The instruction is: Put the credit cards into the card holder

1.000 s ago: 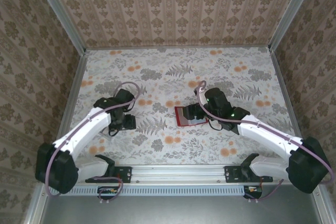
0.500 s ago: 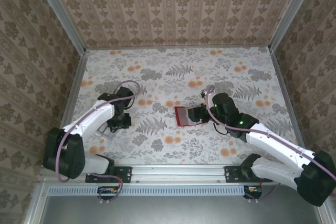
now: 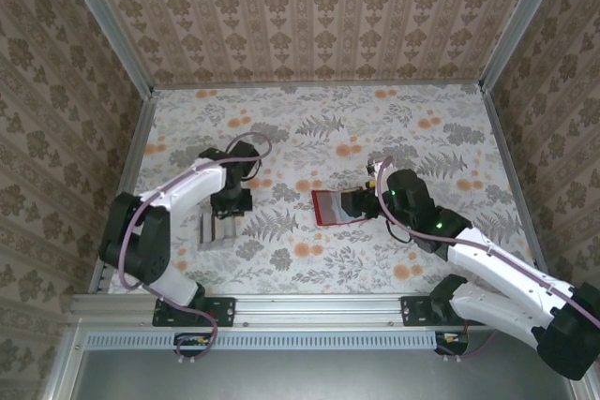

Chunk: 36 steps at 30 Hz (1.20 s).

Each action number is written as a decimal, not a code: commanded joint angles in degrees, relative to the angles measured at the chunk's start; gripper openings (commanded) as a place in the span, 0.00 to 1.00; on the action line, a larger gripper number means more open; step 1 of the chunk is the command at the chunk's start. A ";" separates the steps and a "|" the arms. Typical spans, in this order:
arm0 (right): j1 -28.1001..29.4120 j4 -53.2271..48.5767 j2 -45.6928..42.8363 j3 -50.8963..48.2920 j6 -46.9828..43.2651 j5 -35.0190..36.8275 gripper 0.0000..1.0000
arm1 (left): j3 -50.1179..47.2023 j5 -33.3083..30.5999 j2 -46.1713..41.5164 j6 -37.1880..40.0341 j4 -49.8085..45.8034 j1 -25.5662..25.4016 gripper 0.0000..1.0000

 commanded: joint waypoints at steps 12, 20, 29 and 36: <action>-0.06 -2.96 2.15 -2.34 6.82 -1.15 0.79 | 28.18 8.30 24.92 -0.63 8.98 -0.30 0.30; 1.14 -0.14 14.51 5.46 10.74 -8.82 0.74 | 29.62 17.32 20.09 -2.97 14.25 -0.22 0.39; 4.95 -2.30 28.62 20.11 14.09 -9.03 0.74 | 12.70 18.66 -2.19 -2.66 19.00 4.94 0.43; 9.10 -2.18 42.36 34.54 25.46 -6.85 0.79 | -9.70 16.23 -17.25 -2.32 28.70 17.26 0.53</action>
